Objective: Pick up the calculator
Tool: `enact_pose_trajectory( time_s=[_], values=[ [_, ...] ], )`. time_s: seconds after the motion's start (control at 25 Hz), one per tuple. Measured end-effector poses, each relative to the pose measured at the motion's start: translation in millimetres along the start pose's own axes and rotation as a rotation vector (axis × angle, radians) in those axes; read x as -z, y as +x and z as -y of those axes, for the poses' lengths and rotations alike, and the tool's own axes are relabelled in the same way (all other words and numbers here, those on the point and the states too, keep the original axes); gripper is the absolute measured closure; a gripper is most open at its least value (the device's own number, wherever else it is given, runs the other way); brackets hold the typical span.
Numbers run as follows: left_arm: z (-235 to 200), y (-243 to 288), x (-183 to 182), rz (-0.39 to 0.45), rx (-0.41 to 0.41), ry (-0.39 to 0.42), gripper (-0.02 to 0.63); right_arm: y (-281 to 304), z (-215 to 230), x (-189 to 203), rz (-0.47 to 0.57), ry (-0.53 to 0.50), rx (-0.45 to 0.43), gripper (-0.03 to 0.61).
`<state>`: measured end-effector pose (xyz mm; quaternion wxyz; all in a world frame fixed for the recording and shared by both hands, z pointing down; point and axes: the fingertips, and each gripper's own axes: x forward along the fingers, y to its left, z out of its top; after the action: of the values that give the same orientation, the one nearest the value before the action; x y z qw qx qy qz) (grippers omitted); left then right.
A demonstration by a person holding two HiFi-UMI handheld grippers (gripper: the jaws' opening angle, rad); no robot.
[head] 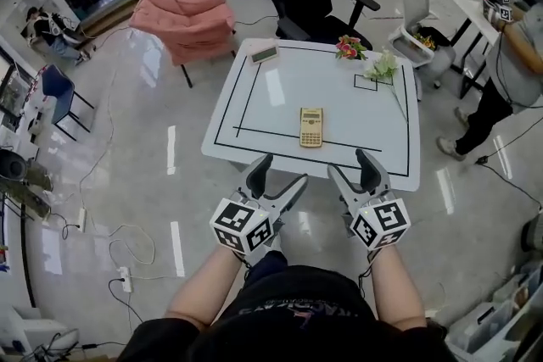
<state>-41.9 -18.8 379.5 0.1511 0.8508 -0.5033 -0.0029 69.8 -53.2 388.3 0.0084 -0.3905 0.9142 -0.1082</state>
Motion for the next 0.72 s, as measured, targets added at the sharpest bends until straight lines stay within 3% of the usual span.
enact_pose_trajectory(
  time_s=[0.72],
  values=[
    [-119,35,-12,-0.057,0.177,-0.074,0.245,115,-4,26,-0.100,0.018,0.179,0.287]
  ],
)
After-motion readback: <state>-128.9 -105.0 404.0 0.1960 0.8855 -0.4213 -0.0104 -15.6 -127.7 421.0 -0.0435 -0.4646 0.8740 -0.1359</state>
